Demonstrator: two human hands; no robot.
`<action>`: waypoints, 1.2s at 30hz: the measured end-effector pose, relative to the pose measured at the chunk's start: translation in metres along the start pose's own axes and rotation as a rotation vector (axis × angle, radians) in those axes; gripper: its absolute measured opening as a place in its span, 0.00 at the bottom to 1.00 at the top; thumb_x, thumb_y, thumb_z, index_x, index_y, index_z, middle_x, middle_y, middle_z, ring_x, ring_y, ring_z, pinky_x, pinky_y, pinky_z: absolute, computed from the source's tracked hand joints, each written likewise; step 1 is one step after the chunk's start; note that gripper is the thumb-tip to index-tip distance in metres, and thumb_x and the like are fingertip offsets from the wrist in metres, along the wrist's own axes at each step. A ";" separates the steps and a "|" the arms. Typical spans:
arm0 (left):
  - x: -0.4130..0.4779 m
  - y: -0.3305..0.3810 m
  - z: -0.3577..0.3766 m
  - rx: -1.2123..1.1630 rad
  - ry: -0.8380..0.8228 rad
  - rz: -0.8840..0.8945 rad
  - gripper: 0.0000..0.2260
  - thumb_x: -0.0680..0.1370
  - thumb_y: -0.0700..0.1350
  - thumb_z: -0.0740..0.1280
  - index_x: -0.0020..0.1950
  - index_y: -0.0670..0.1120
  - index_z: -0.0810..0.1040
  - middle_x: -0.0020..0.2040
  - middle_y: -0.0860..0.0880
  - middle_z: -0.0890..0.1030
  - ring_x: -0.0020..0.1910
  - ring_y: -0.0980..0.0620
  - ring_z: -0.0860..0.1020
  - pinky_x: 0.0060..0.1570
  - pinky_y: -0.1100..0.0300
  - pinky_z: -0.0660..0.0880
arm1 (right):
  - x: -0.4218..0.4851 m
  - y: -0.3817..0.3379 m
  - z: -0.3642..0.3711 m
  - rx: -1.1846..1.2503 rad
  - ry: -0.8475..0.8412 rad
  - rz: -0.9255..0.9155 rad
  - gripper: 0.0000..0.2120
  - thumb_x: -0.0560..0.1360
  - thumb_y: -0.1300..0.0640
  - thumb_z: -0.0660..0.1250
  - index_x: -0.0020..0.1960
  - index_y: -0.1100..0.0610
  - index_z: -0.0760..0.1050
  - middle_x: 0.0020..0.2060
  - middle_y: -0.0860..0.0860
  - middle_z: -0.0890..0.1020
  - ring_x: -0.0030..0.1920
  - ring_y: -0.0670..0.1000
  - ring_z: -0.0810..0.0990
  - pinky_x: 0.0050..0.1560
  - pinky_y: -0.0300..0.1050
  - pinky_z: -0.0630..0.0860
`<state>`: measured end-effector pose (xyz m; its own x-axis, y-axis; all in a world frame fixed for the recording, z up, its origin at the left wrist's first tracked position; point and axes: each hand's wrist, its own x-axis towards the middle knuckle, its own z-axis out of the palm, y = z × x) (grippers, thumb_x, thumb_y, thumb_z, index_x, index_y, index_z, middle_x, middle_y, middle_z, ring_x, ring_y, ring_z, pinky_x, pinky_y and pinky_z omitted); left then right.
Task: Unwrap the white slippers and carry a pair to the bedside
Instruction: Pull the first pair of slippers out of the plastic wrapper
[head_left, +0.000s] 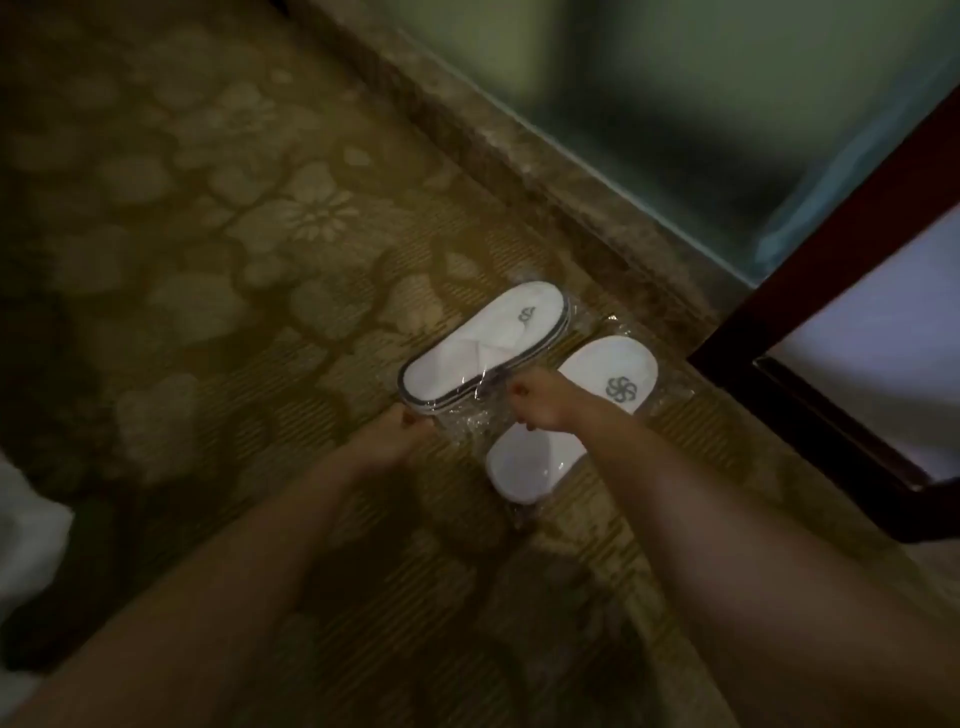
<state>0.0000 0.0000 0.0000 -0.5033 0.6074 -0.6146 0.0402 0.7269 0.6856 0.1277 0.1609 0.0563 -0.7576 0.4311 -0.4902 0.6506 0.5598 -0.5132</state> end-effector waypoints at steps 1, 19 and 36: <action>0.002 -0.002 0.001 0.032 -0.011 0.036 0.20 0.78 0.47 0.62 0.68 0.40 0.66 0.63 0.37 0.76 0.64 0.39 0.74 0.64 0.46 0.69 | 0.007 -0.002 0.001 0.004 0.009 -0.011 0.13 0.76 0.60 0.57 0.48 0.68 0.77 0.50 0.65 0.81 0.51 0.62 0.80 0.50 0.53 0.76; 0.012 0.000 -0.009 0.102 0.116 0.032 0.23 0.79 0.47 0.62 0.68 0.33 0.69 0.67 0.31 0.71 0.66 0.35 0.71 0.63 0.46 0.69 | 0.042 -0.006 0.037 -0.220 0.121 -0.255 0.29 0.76 0.56 0.62 0.75 0.56 0.58 0.76 0.57 0.57 0.74 0.56 0.58 0.73 0.48 0.57; 0.053 0.019 0.037 -0.821 0.310 -0.317 0.26 0.77 0.47 0.63 0.72 0.39 0.61 0.69 0.36 0.70 0.67 0.38 0.71 0.67 0.45 0.69 | 0.048 0.017 0.064 -0.148 -0.002 -0.218 0.31 0.76 0.55 0.62 0.76 0.55 0.53 0.72 0.56 0.66 0.70 0.56 0.68 0.69 0.47 0.65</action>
<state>0.0061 0.0579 -0.0333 -0.5989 0.2212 -0.7696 -0.7017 0.3181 0.6375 0.1062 0.1461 -0.0209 -0.8791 0.2875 -0.3803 0.4566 0.7371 -0.4982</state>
